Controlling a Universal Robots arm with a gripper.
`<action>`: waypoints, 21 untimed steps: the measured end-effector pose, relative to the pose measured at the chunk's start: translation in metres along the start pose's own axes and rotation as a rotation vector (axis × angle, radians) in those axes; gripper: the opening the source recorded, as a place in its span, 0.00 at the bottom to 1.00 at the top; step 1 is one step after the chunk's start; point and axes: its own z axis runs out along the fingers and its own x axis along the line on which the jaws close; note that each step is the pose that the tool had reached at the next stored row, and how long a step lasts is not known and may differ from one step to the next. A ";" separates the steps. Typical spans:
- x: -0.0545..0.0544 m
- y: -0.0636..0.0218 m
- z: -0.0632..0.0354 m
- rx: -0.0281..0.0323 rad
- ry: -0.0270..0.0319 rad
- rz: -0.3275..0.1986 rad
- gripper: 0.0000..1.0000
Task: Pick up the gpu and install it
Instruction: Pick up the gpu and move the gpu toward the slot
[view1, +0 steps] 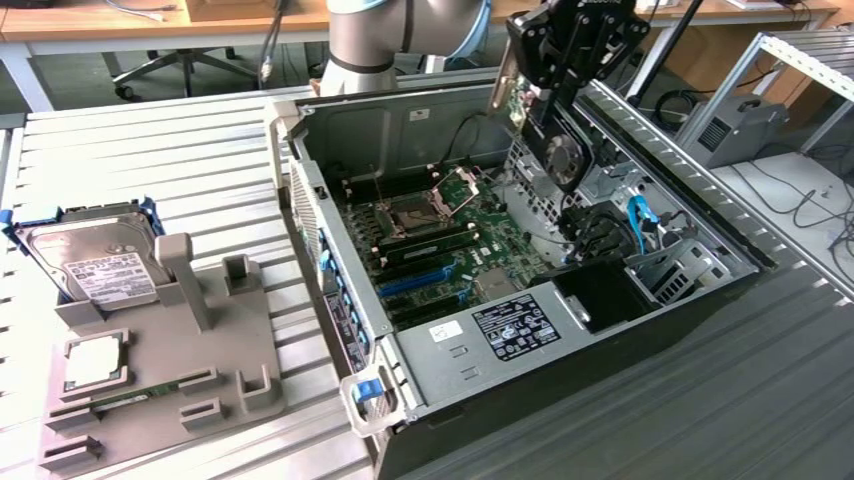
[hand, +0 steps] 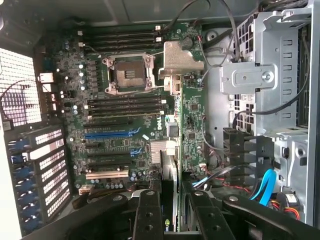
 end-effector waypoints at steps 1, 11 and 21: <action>-0.001 0.0001 0.0000 0.0000 0.0000 0.000 0.26; -0.013 0.0011 0.0001 0.0003 0.0000 0.000 0.26; -0.026 0.0022 0.0003 0.0004 0.0000 0.000 0.26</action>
